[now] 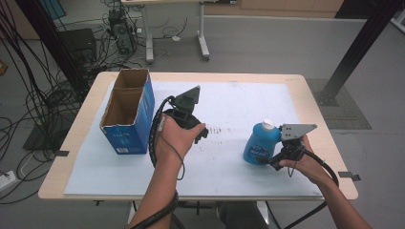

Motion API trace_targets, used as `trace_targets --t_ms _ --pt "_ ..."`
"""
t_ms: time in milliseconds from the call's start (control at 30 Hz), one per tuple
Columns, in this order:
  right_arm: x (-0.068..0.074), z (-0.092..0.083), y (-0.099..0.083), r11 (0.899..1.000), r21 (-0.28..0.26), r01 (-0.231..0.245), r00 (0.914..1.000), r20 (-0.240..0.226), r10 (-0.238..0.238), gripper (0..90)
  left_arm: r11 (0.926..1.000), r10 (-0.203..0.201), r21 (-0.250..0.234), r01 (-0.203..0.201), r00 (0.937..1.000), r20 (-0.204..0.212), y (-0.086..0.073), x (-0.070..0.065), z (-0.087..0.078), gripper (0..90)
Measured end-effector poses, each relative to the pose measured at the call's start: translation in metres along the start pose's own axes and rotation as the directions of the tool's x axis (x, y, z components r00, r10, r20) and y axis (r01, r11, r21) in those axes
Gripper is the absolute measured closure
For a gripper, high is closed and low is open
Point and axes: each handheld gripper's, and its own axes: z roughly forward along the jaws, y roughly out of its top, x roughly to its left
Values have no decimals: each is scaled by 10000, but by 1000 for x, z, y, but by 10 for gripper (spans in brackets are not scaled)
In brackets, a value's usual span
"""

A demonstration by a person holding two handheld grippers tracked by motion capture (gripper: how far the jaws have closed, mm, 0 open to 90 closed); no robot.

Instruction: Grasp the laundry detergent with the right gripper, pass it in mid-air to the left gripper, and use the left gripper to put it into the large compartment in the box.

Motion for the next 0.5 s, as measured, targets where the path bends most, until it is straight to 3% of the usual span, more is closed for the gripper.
trace_targets --t_ms 200,500 --pt "-1 0 -2 10000 -17 -28 10000 48 28 51 10000 17 -3 -17 10000 -5 0 0 0 62" --pt "-4 0 -4 10000 -42 63 9998 209 -62 177 10000 4 -10 -4 10000 6 0 1 1 62"
